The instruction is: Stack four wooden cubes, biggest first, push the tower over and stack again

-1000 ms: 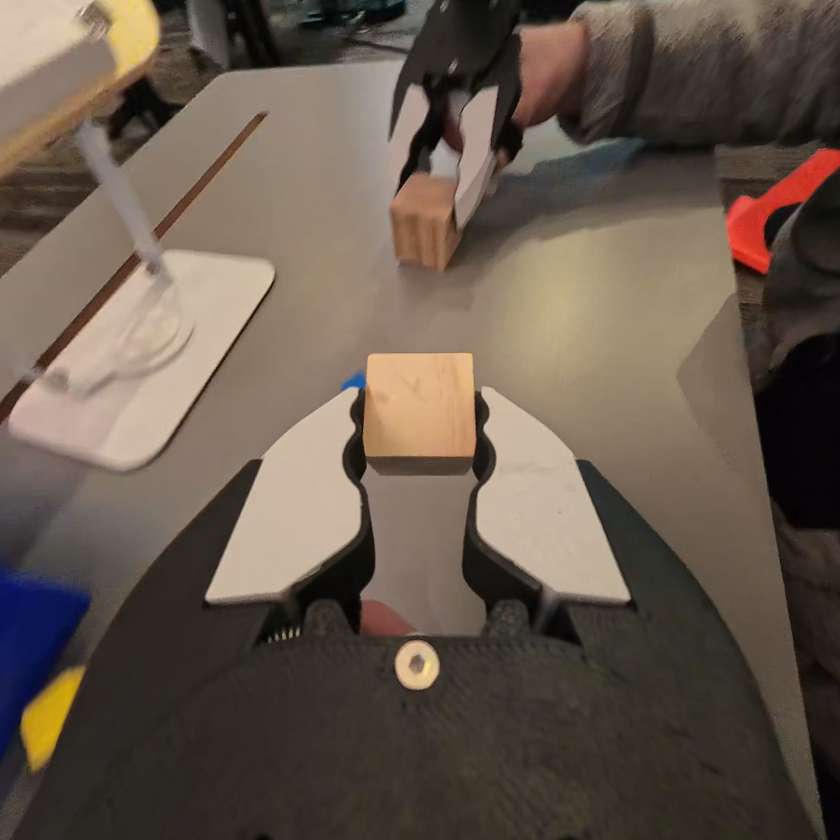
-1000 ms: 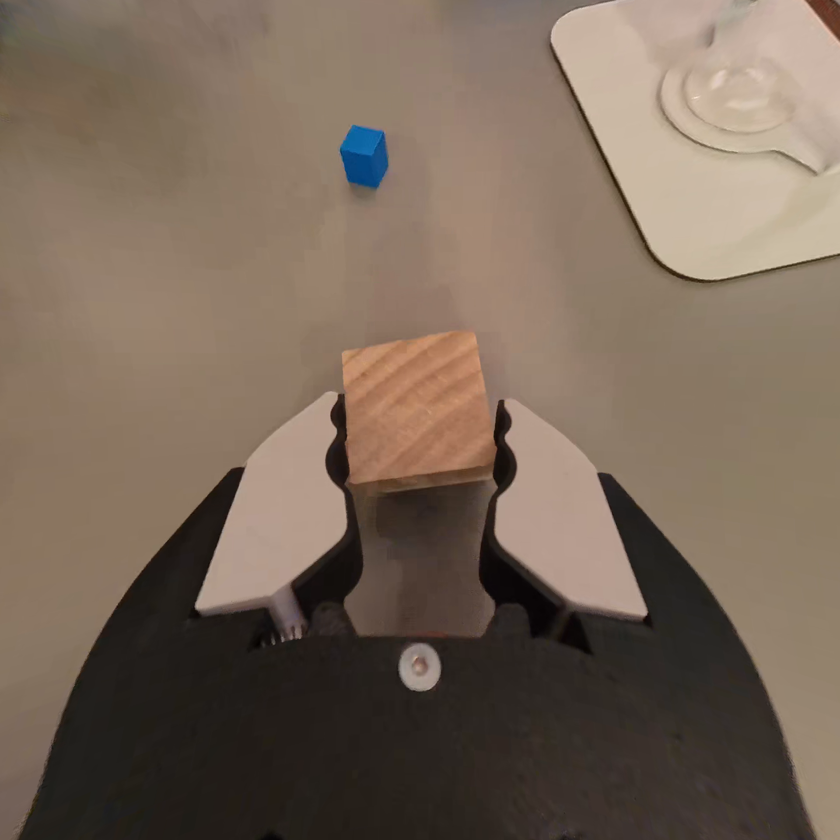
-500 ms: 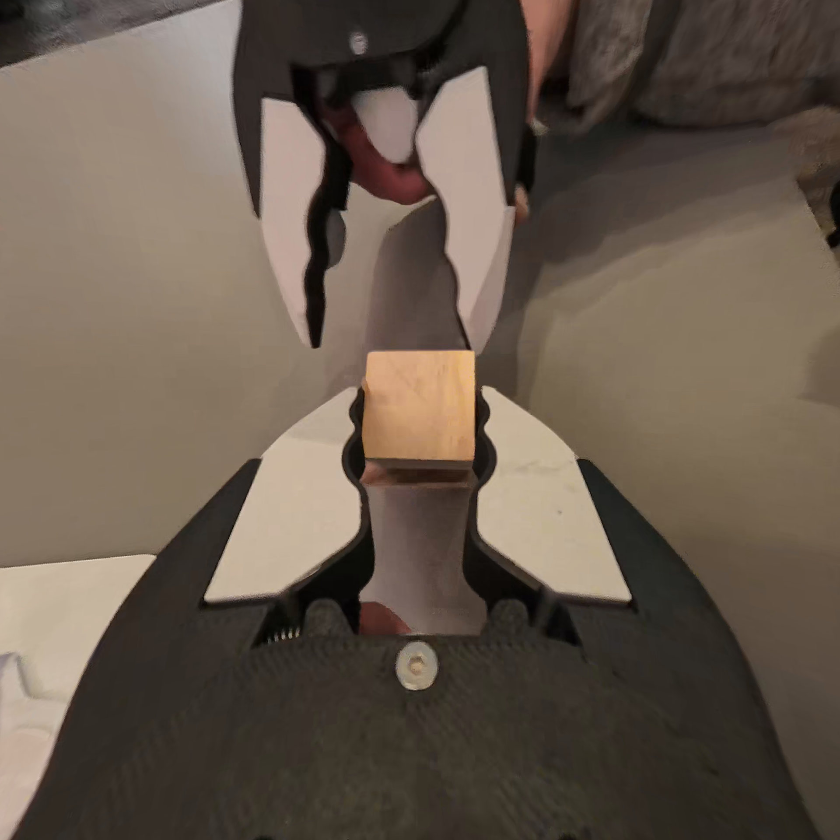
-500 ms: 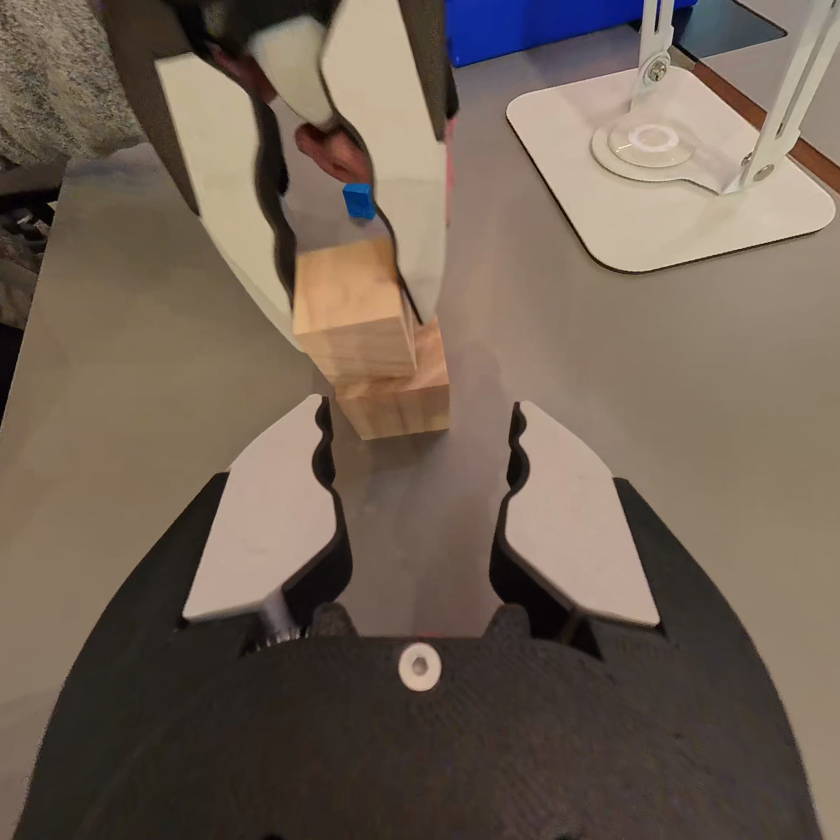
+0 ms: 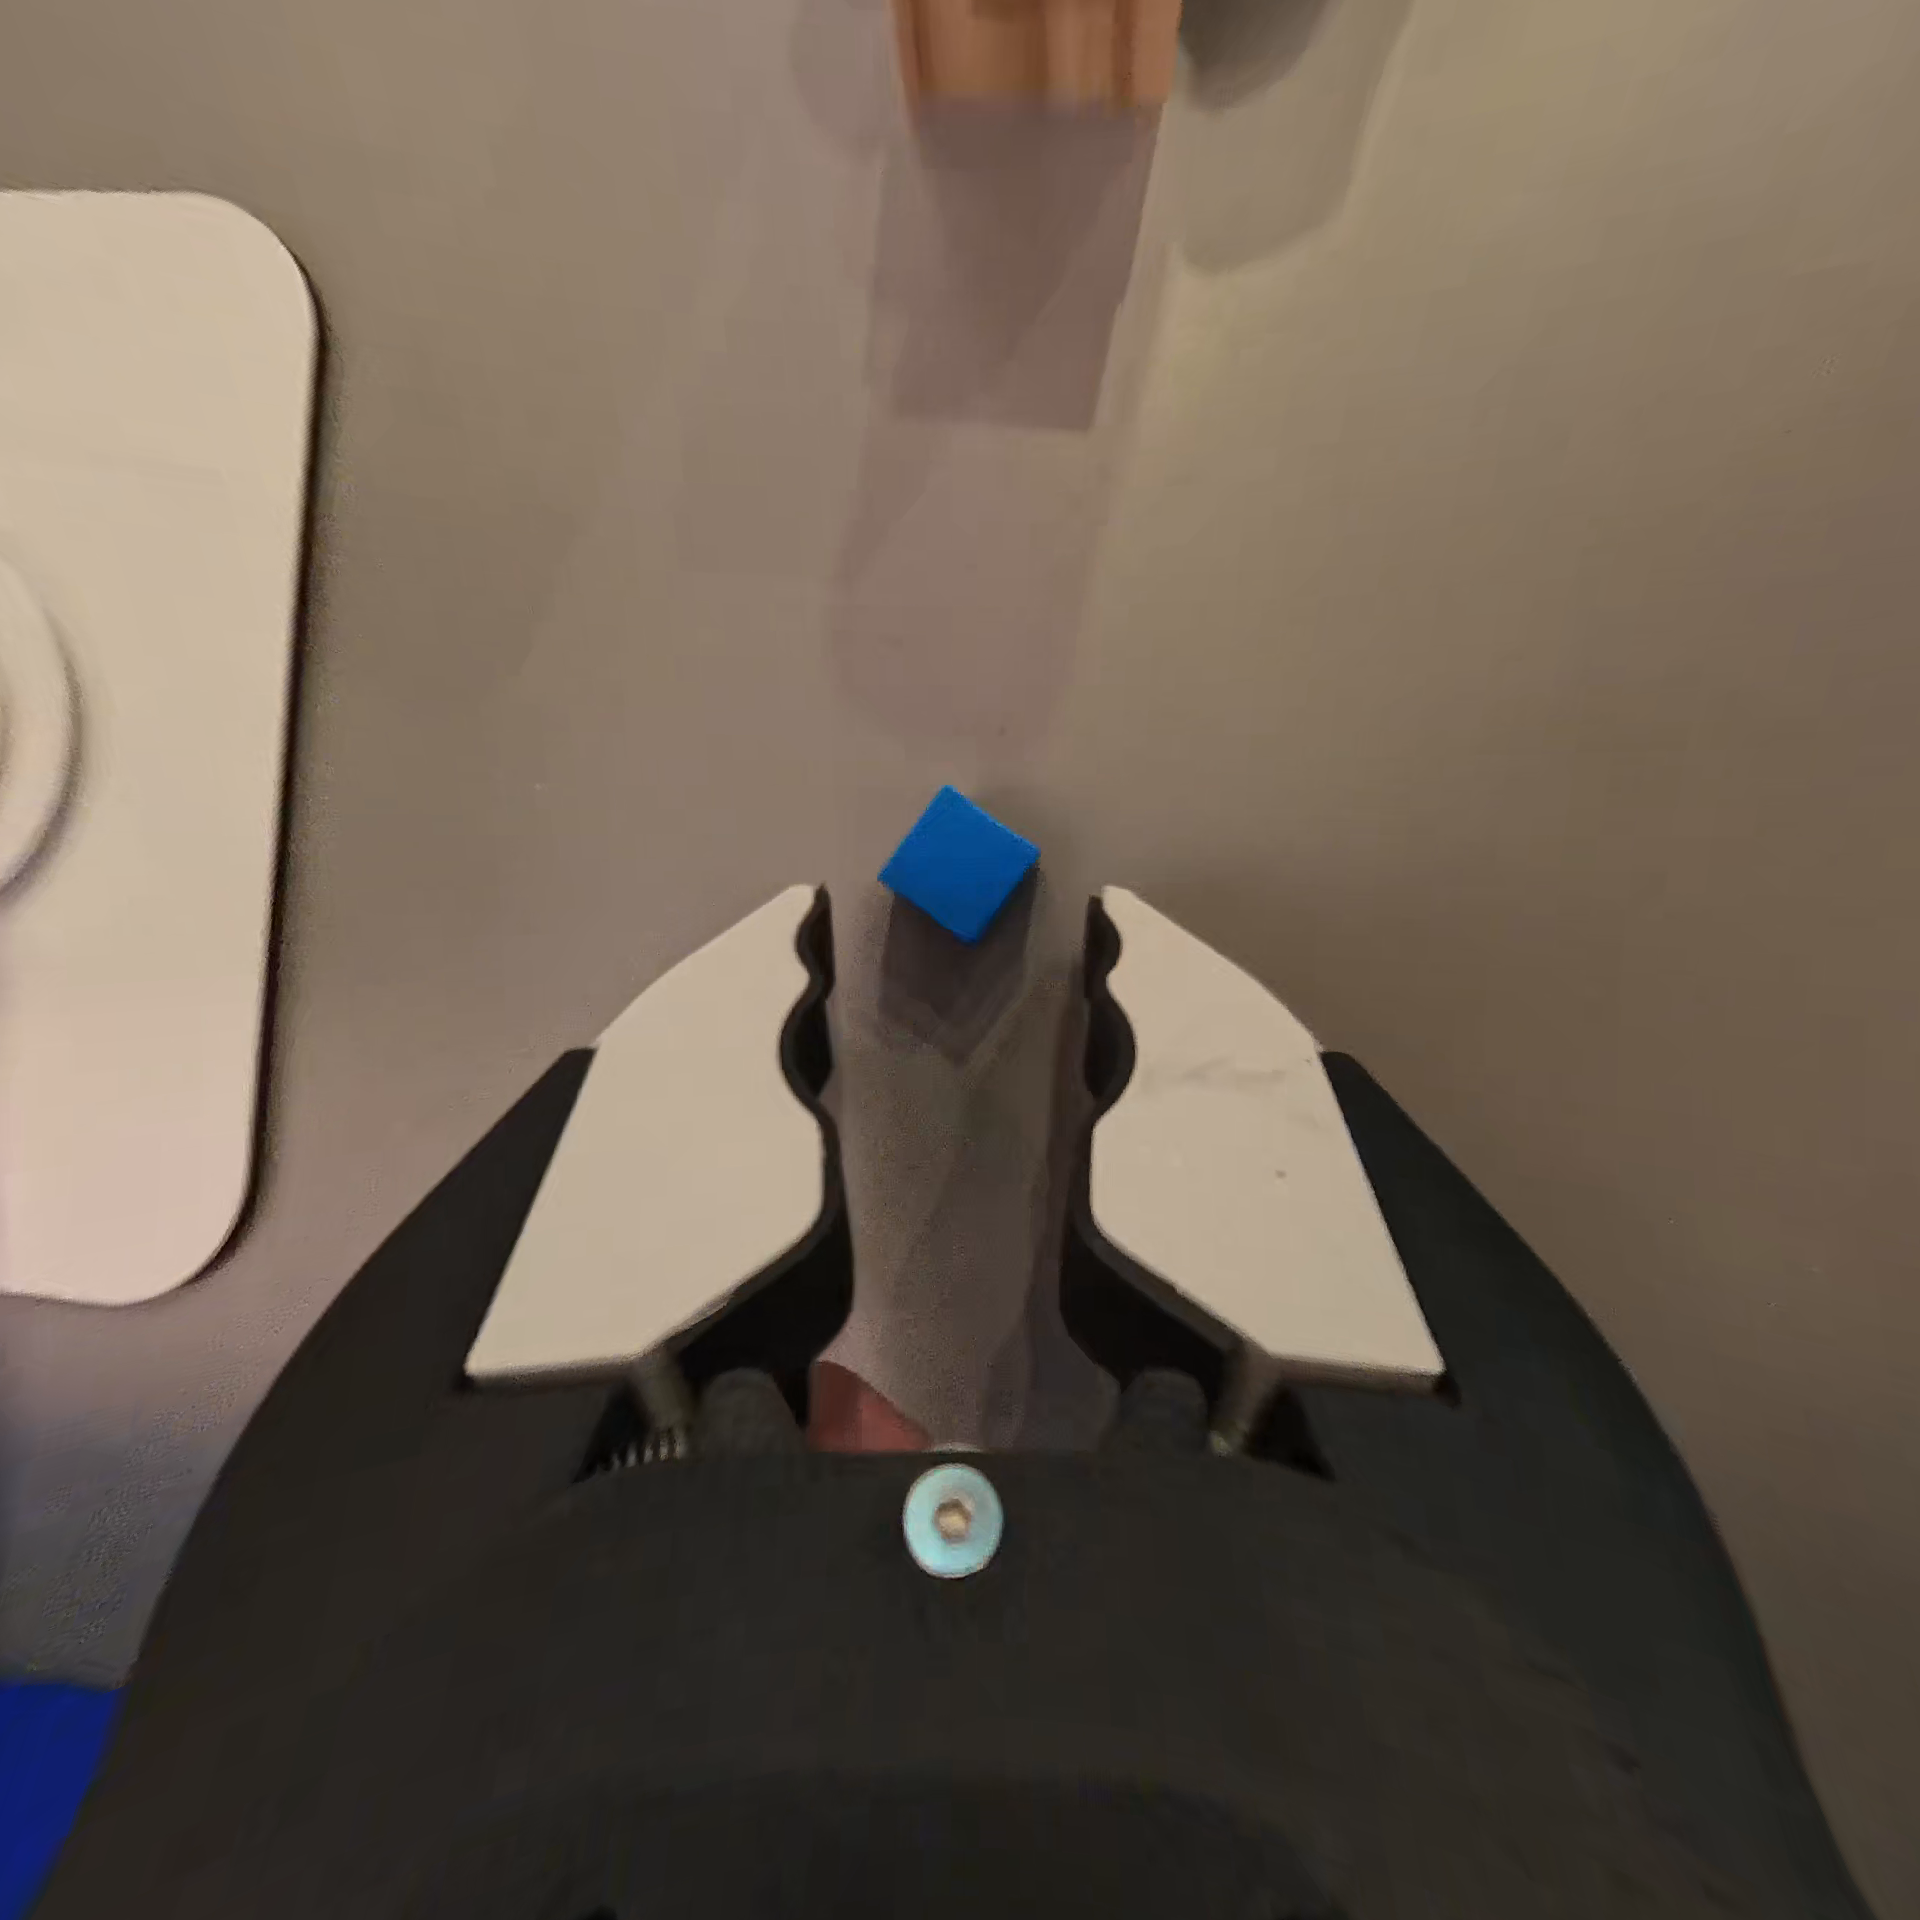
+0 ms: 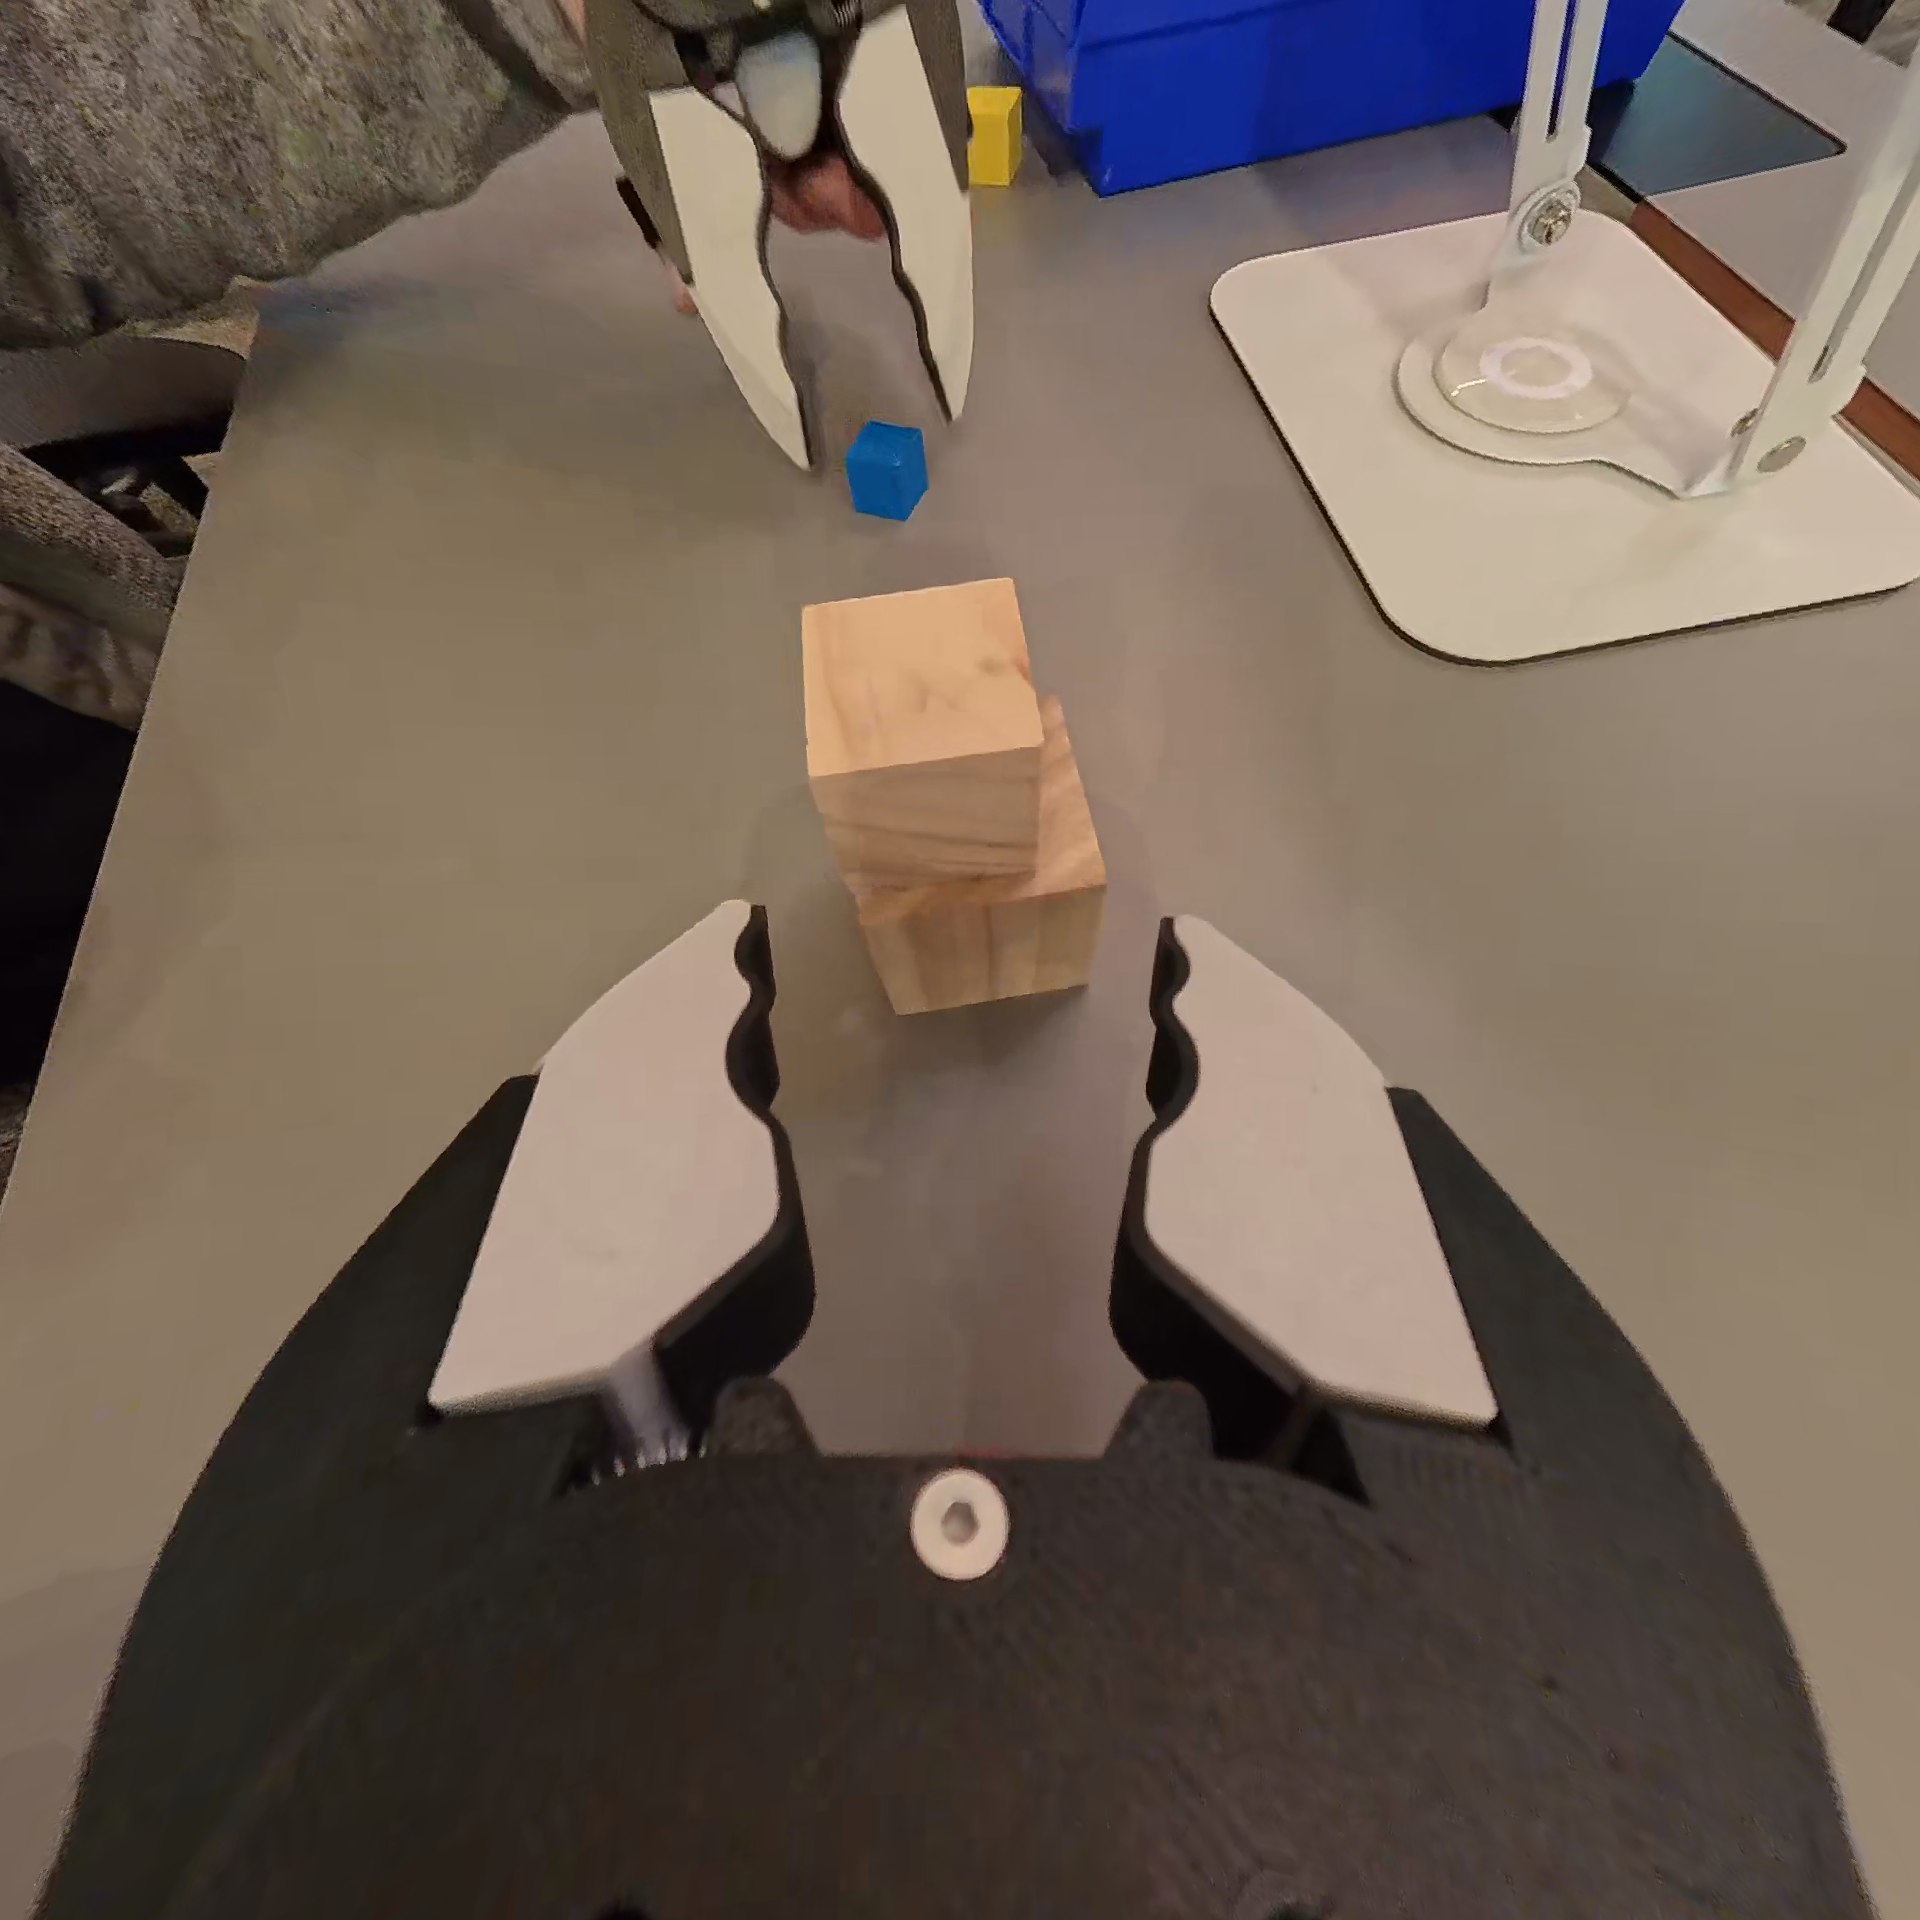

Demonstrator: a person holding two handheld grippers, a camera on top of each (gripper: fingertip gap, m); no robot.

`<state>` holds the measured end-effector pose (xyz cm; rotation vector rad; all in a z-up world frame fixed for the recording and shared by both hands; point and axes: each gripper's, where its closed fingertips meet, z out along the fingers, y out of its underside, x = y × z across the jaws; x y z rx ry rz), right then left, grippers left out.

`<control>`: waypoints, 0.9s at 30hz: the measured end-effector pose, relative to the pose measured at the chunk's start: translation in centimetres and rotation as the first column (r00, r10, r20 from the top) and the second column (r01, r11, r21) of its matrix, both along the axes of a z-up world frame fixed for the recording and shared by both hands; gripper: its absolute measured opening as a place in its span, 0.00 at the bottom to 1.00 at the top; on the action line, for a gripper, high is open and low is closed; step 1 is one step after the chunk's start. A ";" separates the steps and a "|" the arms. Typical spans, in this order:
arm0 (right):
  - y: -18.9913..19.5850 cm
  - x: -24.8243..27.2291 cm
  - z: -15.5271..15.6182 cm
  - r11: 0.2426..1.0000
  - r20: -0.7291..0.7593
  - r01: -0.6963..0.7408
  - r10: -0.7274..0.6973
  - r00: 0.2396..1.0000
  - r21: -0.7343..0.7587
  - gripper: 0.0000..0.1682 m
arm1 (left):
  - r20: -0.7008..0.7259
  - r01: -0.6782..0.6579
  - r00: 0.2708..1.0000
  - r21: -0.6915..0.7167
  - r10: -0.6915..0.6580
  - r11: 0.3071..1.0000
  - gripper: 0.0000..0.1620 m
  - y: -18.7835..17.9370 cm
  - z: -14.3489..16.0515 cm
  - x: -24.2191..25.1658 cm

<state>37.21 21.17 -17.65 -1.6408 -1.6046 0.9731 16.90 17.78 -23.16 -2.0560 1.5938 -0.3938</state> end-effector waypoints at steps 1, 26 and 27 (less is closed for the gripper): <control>0.0 0.0 -0.1 1.000 0.001 0.001 -0.001 1.000 0.001 0.42 | 0.004 0.006 1.000 0.011 -0.006 1.000 0.24 0.2 -0.6 0.3; -7.3 -30.2 0.2 0.978 0.116 -0.008 -0.017 0.993 0.211 0.34 | 0.242 -0.527 0.841 0.157 0.485 0.835 0.13 -5.5 2.9 -21.4; -6.4 -32.3 -1.3 0.982 0.140 0.027 -0.054 0.989 0.185 0.36 | 0.264 -0.551 0.823 0.147 0.504 0.822 0.13 -5.6 2.8 -22.6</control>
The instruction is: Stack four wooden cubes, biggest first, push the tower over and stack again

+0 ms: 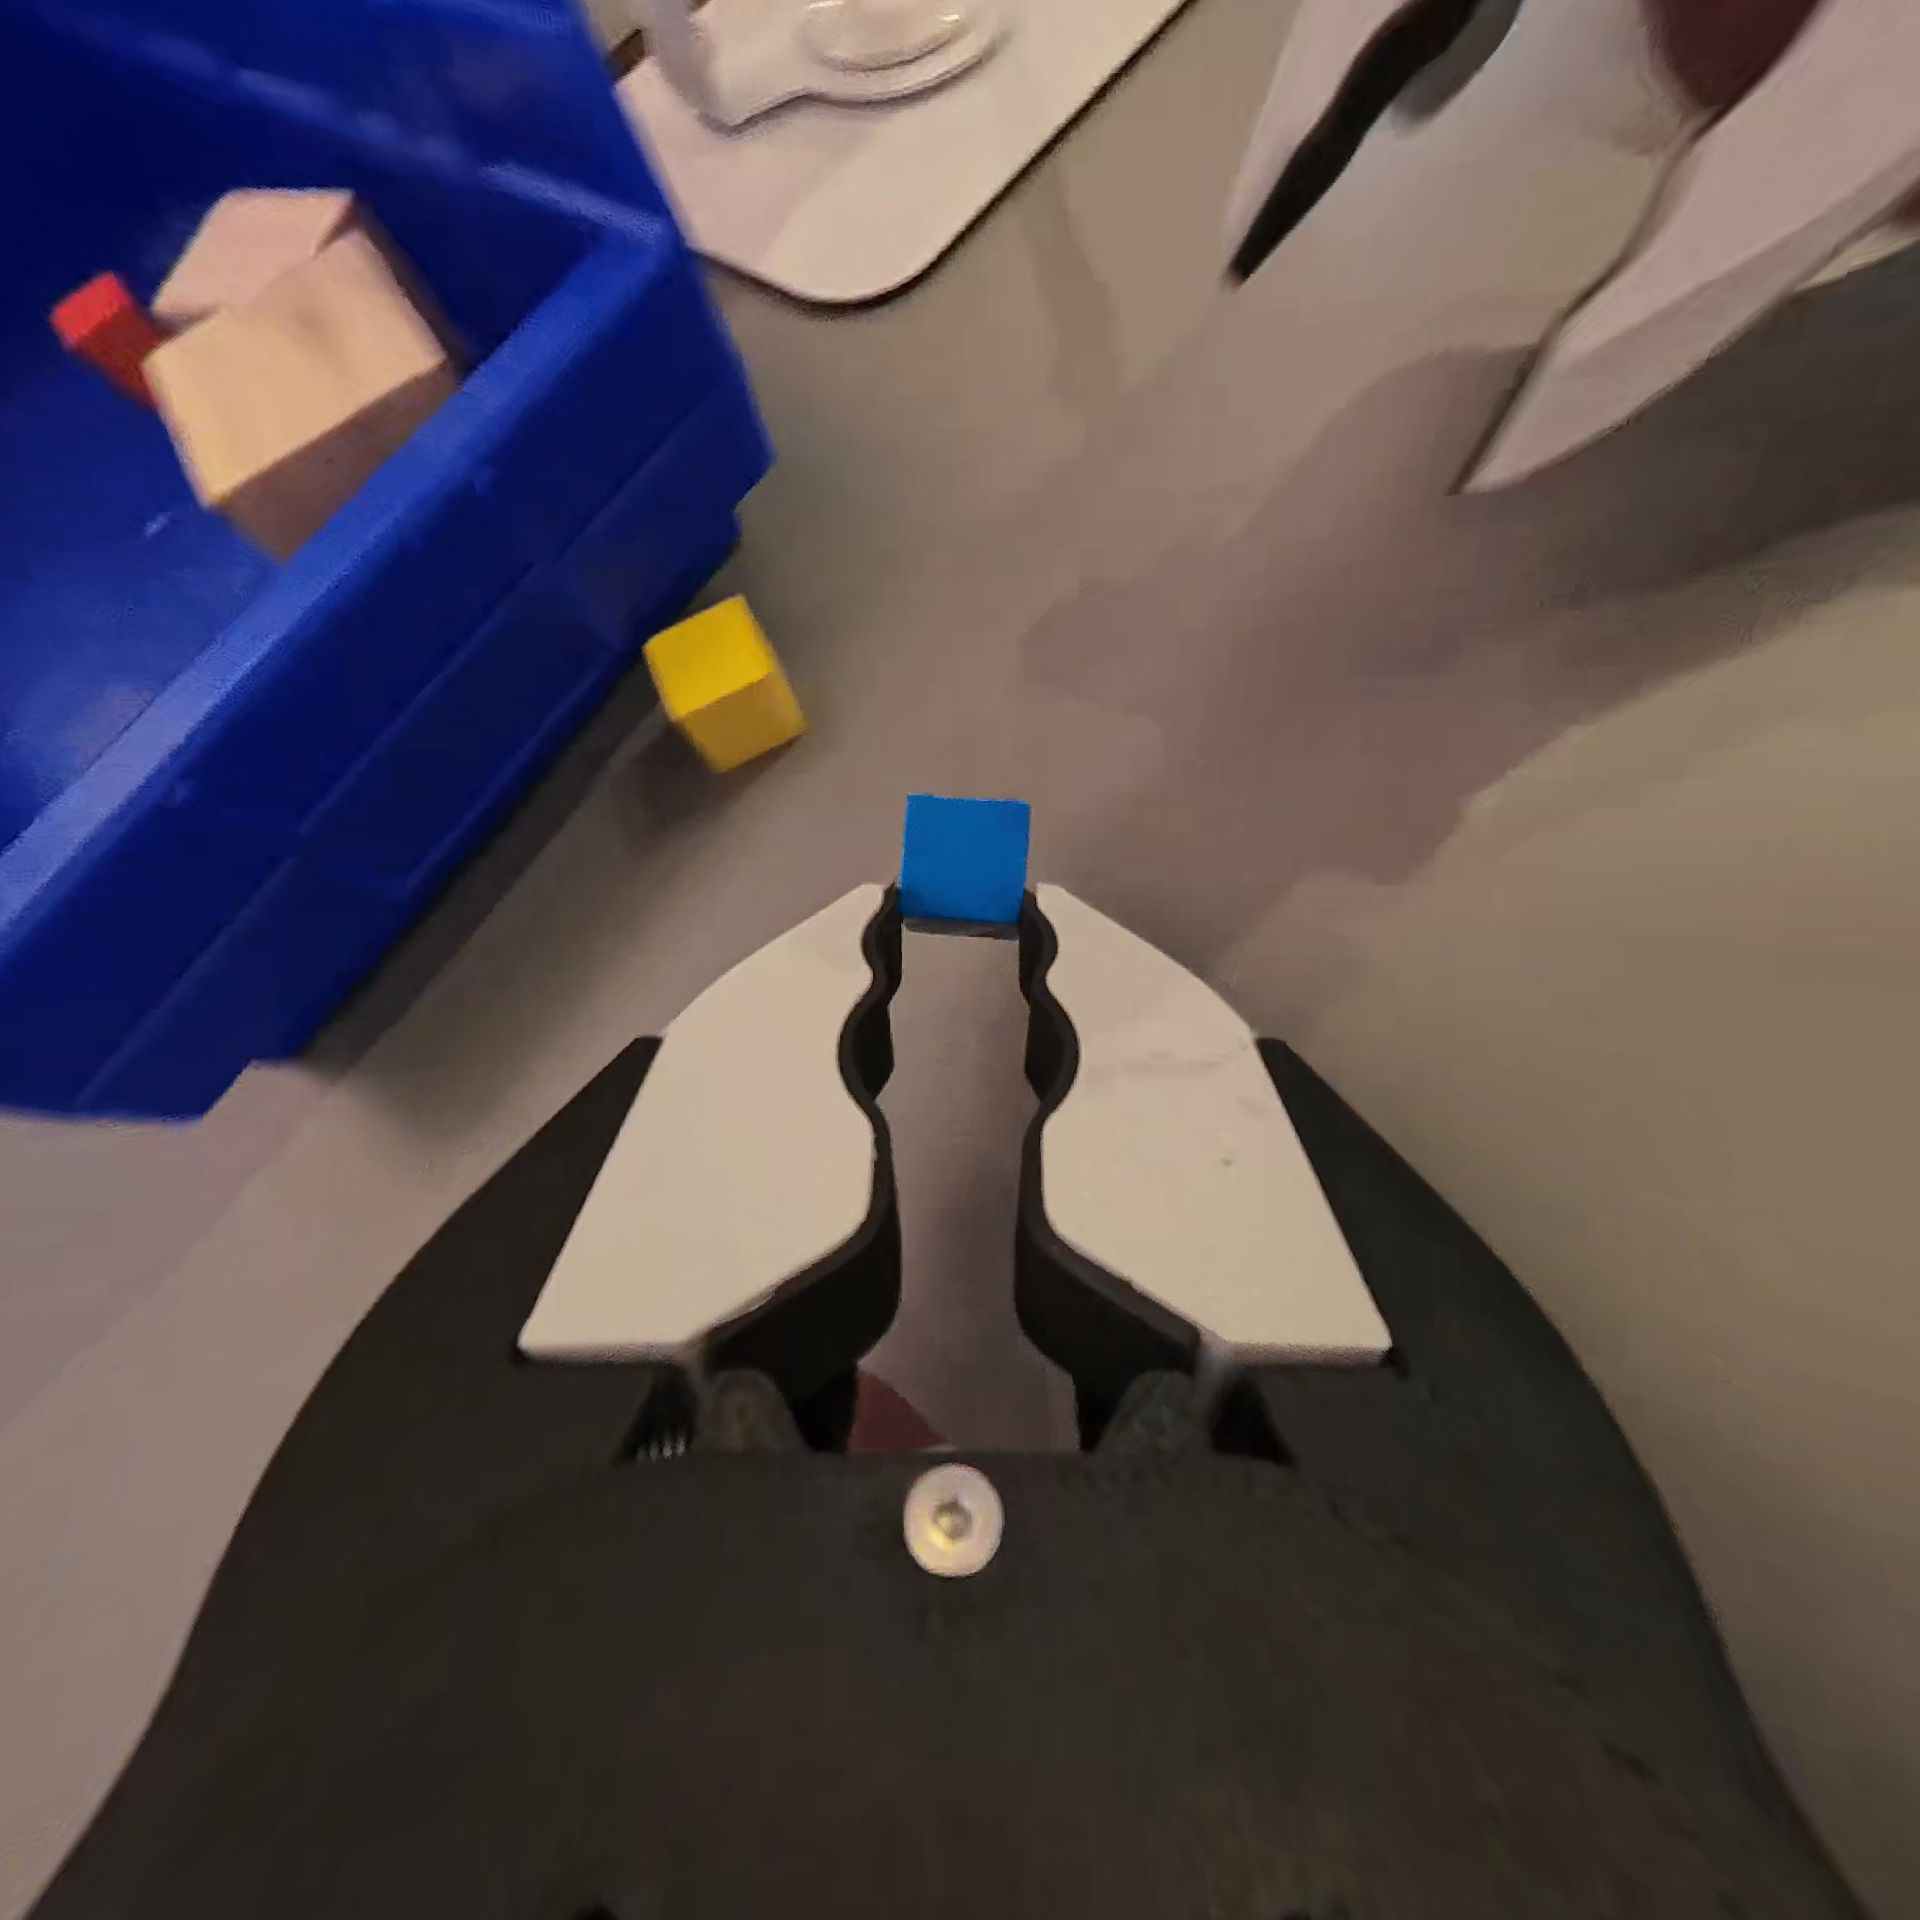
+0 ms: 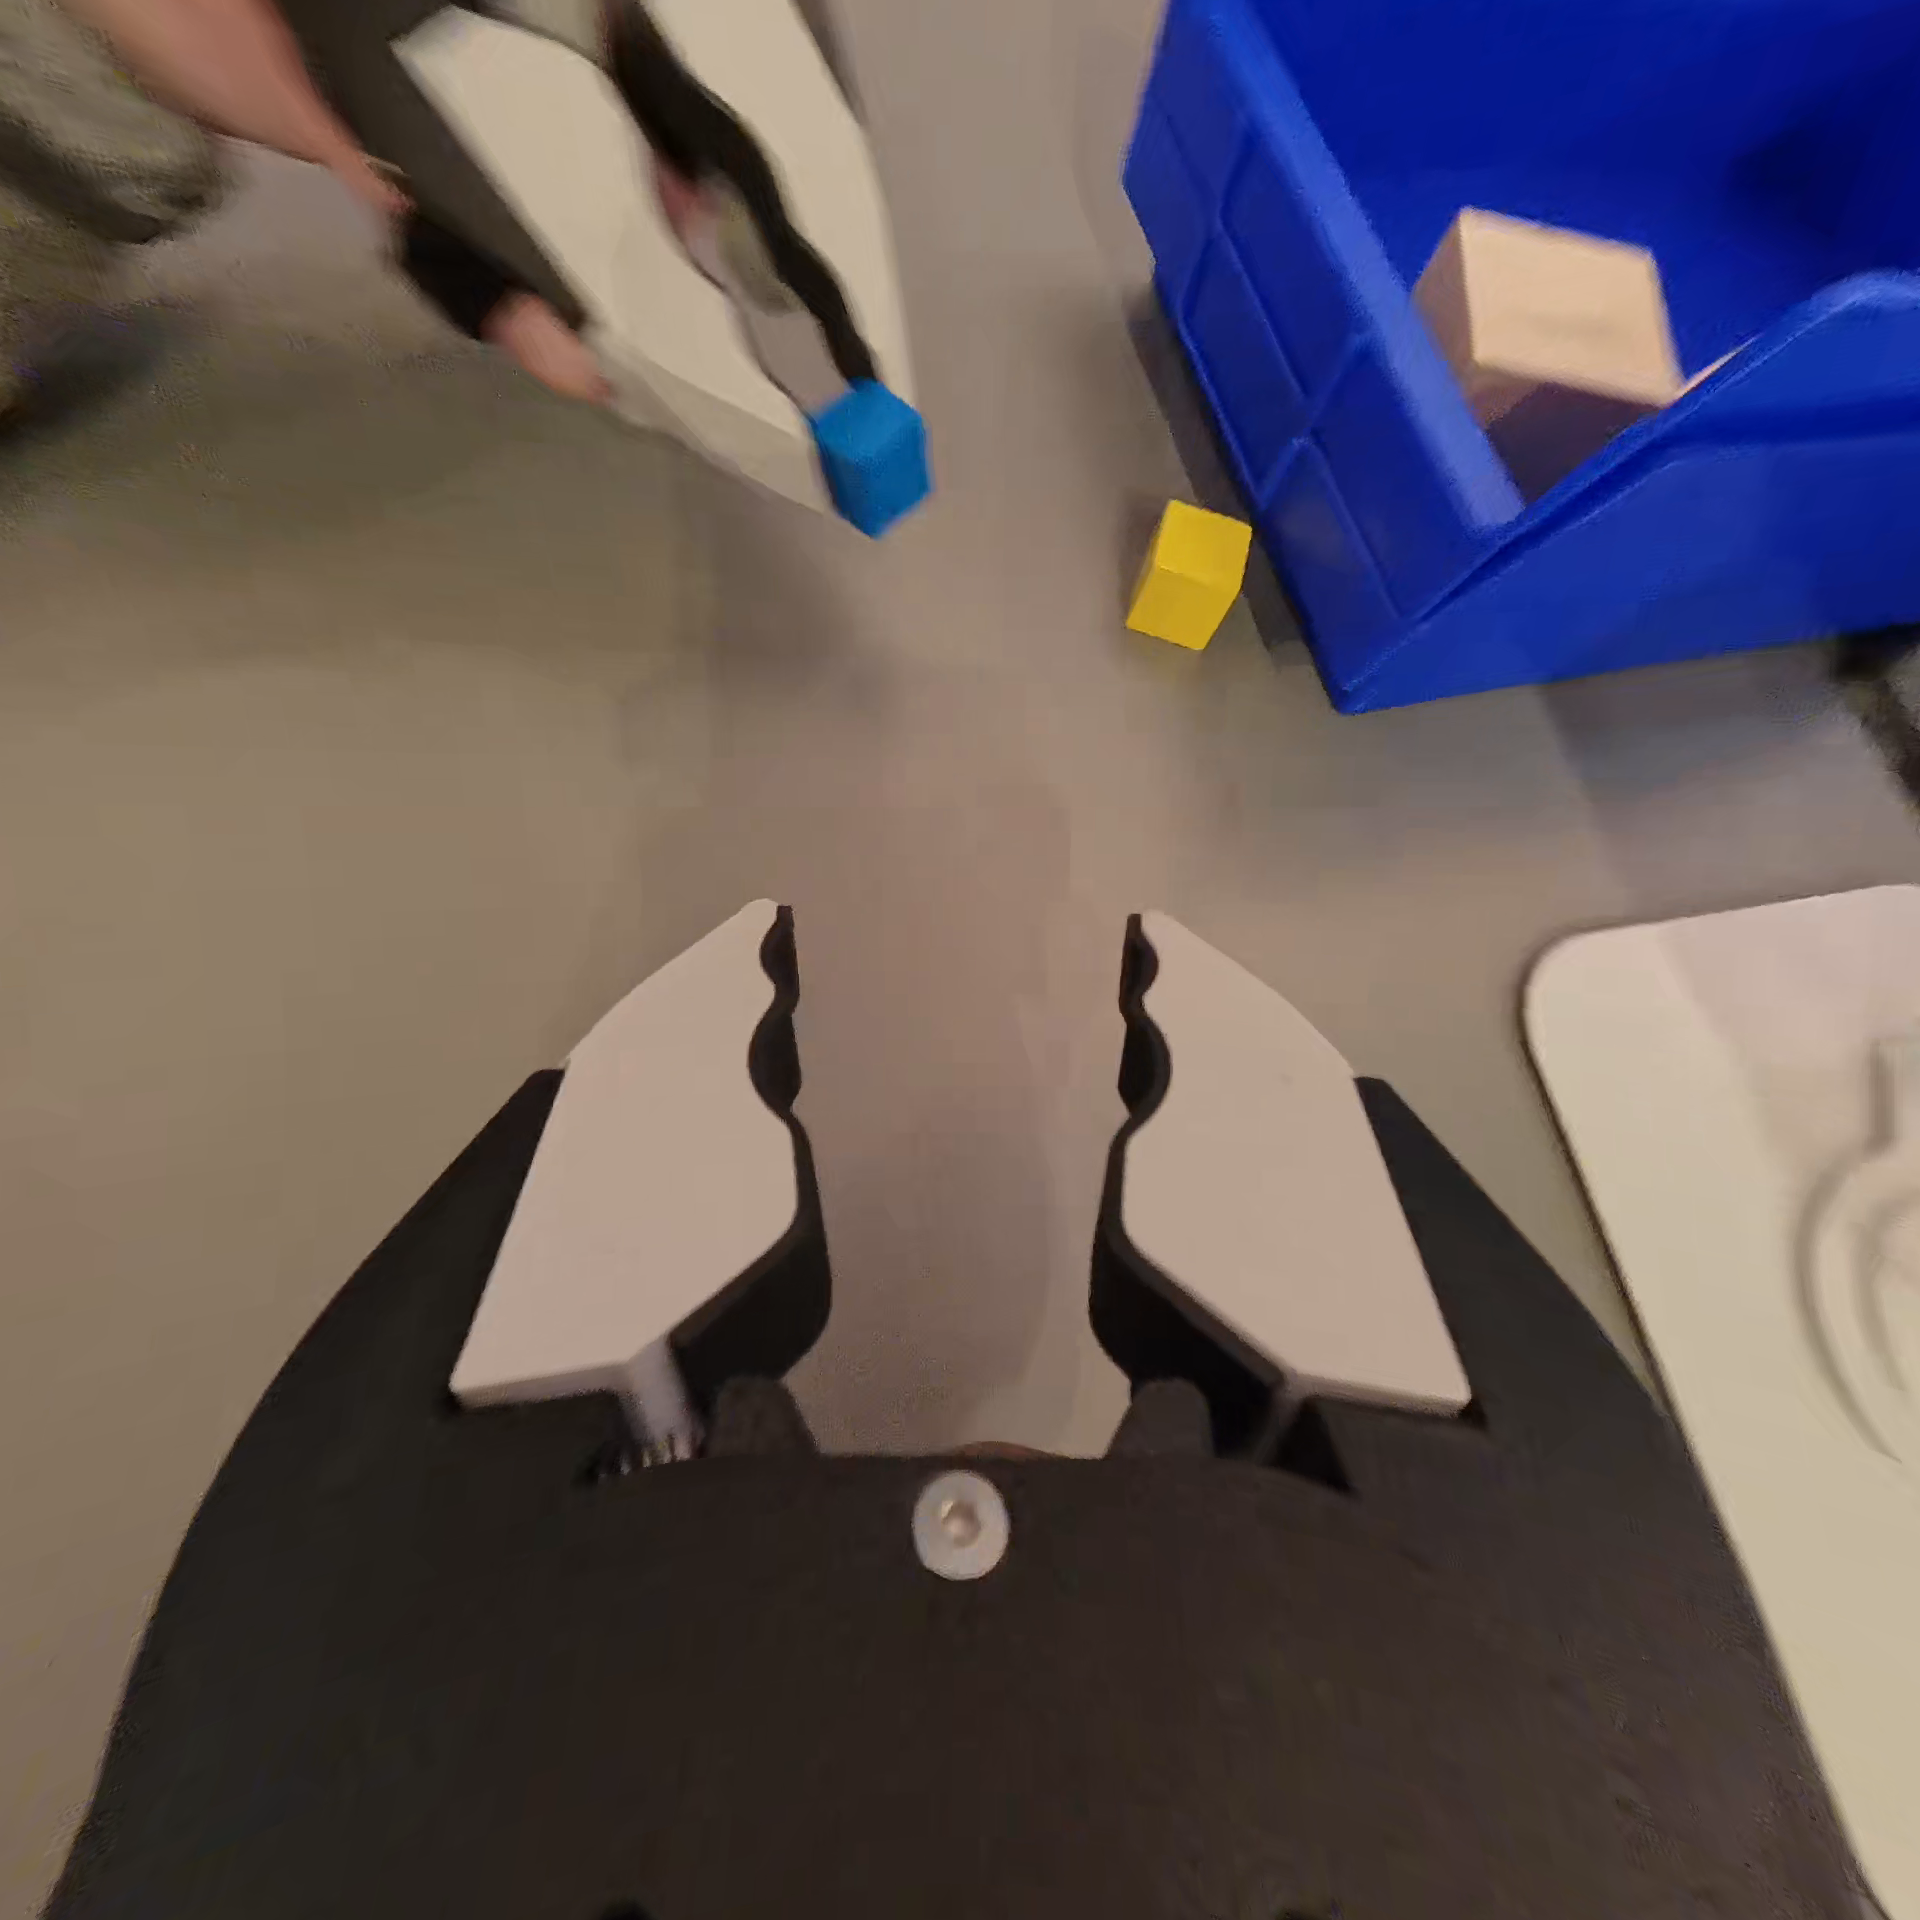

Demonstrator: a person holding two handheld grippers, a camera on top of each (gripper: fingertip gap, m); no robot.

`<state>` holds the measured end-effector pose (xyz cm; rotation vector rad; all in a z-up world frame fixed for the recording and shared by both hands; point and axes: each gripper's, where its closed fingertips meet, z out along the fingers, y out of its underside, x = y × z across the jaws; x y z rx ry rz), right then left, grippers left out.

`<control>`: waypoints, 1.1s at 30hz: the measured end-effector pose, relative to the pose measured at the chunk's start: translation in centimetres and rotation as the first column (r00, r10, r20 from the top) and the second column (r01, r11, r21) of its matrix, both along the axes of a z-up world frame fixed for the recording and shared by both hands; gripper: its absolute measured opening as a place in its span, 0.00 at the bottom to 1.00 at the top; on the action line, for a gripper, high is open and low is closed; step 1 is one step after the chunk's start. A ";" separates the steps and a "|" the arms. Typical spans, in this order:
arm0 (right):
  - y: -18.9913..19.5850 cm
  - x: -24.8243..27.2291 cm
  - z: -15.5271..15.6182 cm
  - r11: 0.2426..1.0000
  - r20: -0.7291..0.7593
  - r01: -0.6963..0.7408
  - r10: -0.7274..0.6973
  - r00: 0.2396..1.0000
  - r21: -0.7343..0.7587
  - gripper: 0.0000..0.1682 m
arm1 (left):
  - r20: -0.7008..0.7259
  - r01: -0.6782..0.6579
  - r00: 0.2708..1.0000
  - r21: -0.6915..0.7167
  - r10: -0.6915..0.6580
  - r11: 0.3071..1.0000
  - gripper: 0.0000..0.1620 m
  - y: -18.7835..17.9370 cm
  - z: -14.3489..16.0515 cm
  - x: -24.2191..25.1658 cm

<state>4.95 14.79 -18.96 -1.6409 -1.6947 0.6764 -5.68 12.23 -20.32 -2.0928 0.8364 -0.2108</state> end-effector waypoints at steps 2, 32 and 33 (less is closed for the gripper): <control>1.9 -3.4 -1.8 0.997 0.007 0.078 -0.077 0.997 -0.013 0.32 | 0.011 -0.036 0.999 -0.003 0.037 0.999 0.13 -0.3 -0.7 -1.9; 0.2 8.2 7.6 0.996 -0.050 0.071 -0.073 0.996 -0.048 0.15 | 0.172 0.061 0.982 0.092 -0.076 0.994 0.13 0.2 2.0 -0.2; 1.1 11.8 8.4 0.993 -0.040 0.106 -0.108 0.993 -0.046 0.15 | 0.162 0.080 0.982 0.094 -0.095 0.992 0.13 0.4 2.2 0.8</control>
